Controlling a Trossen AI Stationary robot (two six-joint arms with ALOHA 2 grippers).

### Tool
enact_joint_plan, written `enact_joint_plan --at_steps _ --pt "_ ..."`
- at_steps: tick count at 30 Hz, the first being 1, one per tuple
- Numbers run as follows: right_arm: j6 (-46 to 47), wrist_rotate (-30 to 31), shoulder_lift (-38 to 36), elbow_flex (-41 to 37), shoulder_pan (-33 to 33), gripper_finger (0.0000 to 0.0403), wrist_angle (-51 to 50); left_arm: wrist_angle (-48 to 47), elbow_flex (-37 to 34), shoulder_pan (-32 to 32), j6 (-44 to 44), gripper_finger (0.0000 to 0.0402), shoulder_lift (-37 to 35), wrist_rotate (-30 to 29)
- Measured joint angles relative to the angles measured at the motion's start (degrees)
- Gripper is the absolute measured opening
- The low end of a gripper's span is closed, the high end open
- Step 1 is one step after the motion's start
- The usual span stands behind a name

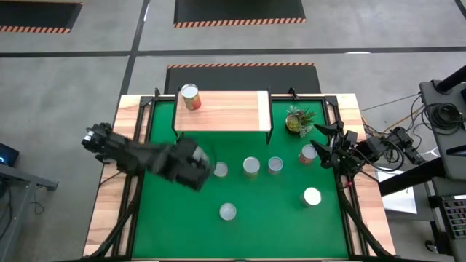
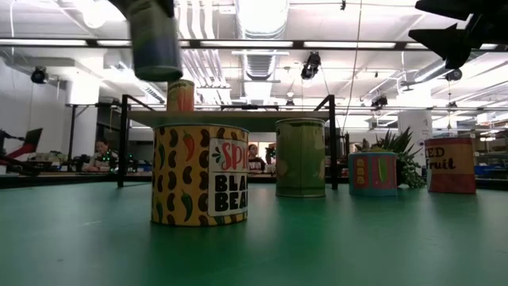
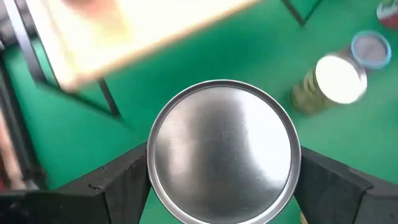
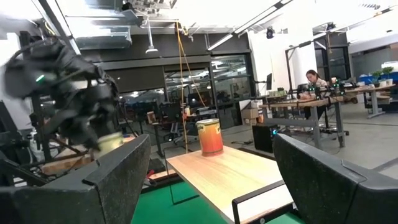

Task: Pick and place cans onto a shelf
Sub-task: Put the big blue can on the shelf aligned with the other big orange can

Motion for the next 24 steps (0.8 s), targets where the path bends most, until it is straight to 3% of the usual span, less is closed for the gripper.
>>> enact_joint_plan --at_steps 8,24 --pt "0.02 0.00 0.00 0.02 0.00 0.0327 -0.02 0.03 6.18 14.80 21.11 0.0312 -0.25 -2.29" --pt "0.09 0.00 0.00 -0.01 0.00 0.0327 -0.26 6.04 -0.62 31.98 37.88 0.0312 -0.81 4.35"
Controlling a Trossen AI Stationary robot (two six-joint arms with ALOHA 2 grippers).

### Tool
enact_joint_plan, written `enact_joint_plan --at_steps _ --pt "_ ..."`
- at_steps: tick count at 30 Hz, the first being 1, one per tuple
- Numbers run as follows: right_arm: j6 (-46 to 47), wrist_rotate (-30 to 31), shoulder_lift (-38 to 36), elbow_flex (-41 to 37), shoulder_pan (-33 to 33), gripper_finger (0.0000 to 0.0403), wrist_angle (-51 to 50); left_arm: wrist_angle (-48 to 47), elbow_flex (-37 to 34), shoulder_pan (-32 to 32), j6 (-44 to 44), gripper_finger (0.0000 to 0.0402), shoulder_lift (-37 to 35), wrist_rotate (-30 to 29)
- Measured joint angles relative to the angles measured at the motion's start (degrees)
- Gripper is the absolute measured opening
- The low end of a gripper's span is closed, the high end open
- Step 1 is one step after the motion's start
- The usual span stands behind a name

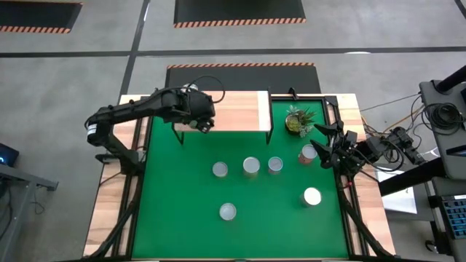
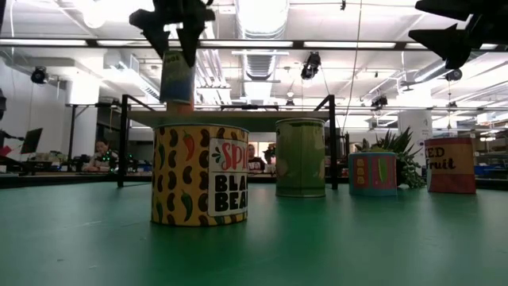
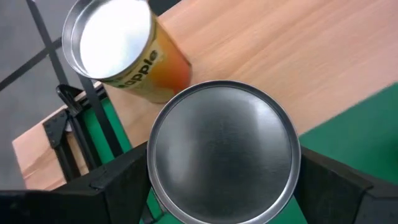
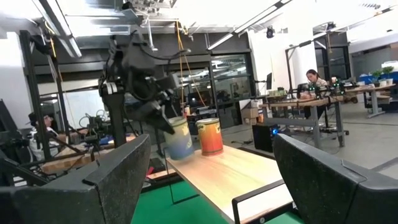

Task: Pick and place cans onto a shelf
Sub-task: Put the big blue can on the shelf aligned with the other big orange can

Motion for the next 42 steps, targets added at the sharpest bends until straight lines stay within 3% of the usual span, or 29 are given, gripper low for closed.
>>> enact_joint_plan --at_steps 26,35,39,42 --pt "0.04 0.00 -0.02 0.01 0.00 0.0327 -0.65 2.45 -3.29 2.77 4.27 0.0339 -0.76 -2.60" --pt "-0.07 0.02 0.00 0.02 0.00 0.0327 -0.67 2.05 2.55 0.99 9.58 0.0339 -0.76 -2.57" --pt "-0.07 0.02 -0.02 0.00 -0.02 0.0327 -0.71 2.04 4.40 -0.15 16.39 0.0317 -0.83 -2.60" --pt "-0.07 0.02 -0.02 0.00 0.00 0.0327 -0.80 1.41 4.15 -0.31 20.03 0.0265 -0.87 -2.55"
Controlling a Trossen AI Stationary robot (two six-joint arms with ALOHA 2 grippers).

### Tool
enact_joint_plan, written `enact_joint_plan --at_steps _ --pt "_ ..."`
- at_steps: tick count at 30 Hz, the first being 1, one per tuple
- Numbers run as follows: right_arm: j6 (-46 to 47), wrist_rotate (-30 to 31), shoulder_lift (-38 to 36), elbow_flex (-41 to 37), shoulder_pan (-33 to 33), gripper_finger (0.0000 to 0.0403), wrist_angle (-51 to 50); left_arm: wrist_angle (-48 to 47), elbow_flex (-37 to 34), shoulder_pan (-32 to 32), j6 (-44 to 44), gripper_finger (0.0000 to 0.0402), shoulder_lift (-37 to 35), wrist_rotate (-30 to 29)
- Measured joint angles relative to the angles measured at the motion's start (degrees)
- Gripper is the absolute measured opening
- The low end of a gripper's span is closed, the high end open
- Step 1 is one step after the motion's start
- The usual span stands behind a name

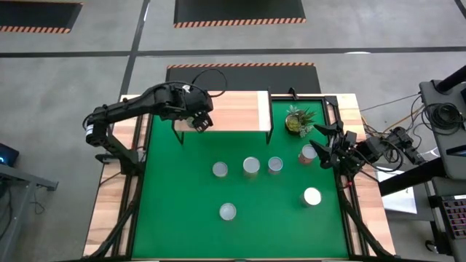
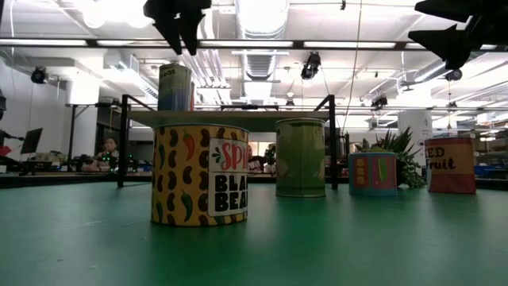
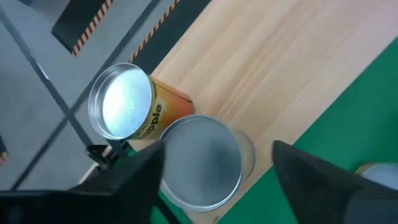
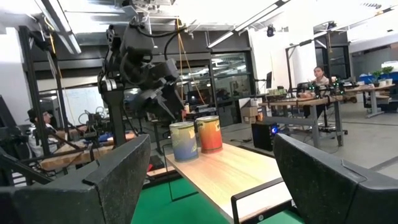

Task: Pick and place cans onto a shelf
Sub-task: Put the big blue can on the shelf aligned with the other big orange can

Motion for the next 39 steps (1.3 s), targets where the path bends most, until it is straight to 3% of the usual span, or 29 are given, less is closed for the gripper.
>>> enact_joint_plan --at_steps 7,9,14,22,31,39 --pt "-0.02 0.02 0.00 0.01 -0.01 0.0327 -0.11 -0.45 -1.74 1.53 2.29 0.0045 -0.04 -0.04" --pt "-0.04 0.04 0.00 0.02 0.00 0.0327 -0.10 -0.44 -2.14 1.93 2.25 0.0014 -0.04 -0.04" --pt "-0.03 0.04 0.00 0.01 -0.01 0.0327 -0.12 -0.52 -3.27 2.25 2.55 0.0031 -0.07 -0.07" --pt "-0.04 0.02 0.02 0.00 0.00 0.0327 -0.12 0.00 -5.40 2.34 2.27 0.0002 -0.07 -1.98" --pt "-0.05 0.02 0.00 0.00 -0.01 0.0327 -0.16 0.17 -9.21 3.09 1.07 0.0001 -0.18 -6.64" --pt "-0.44 0.04 0.01 0.02 -0.01 0.0327 -0.16 0.95 -9.22 3.30 0.70 0.0000 -0.15 -6.69"
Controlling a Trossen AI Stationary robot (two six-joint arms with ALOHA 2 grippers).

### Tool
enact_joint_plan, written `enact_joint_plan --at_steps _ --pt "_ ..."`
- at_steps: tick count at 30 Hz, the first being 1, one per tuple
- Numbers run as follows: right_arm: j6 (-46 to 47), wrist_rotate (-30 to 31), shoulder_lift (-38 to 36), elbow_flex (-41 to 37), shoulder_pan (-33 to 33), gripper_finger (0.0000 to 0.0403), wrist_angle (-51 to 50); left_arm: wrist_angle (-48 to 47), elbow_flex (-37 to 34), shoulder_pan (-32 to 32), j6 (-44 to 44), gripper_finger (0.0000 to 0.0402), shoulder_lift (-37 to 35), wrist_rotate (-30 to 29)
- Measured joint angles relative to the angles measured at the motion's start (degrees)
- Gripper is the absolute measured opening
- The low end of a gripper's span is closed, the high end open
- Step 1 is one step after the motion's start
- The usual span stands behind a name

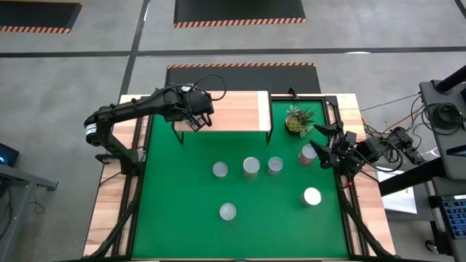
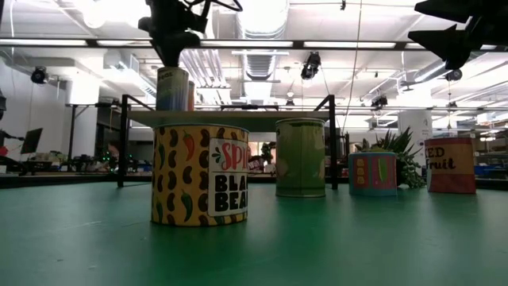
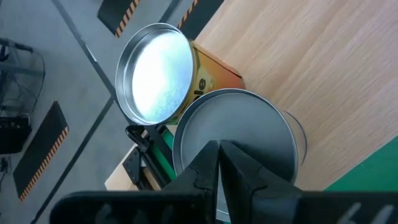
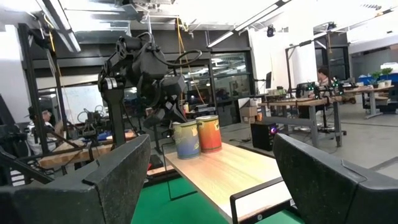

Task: Pick and place cans onto a shelf
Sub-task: Put the big blue can on the shelf aligned with the other big orange can, then put the big green can on the shelf

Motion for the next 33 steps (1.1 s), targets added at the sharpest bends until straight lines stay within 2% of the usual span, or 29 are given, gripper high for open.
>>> enact_joint_plan --at_steps 10,19,21,26,29,33 --pt "-0.02 0.52 -0.01 0.00 0.02 0.0327 -0.06 -0.88 1.06 -0.04 -0.41 0.0000 0.00 0.35" --pt "1.93 1.50 -0.01 0.00 0.02 0.0327 -1.14 -3.35 8.53 -2.23 -2.51 0.0000 -0.55 -0.71" --pt "3.38 1.51 -0.01 0.00 -0.01 0.0327 -2.39 0.72 9.09 -5.33 -0.83 0.0000 -1.63 -0.85" --pt "11.04 1.46 0.73 -0.01 0.00 0.0327 -6.74 17.68 5.43 -17.90 12.88 0.0000 -4.94 -0.43" --pt "16.05 1.46 3.35 -0.02 0.02 0.0327 -8.25 28.71 -1.00 -26.05 20.47 0.0000 -6.97 -0.33" --pt "20.51 1.44 9.23 -0.02 -0.01 0.0327 -5.43 43.83 -14.29 -33.86 29.79 0.0000 -10.81 -0.13"
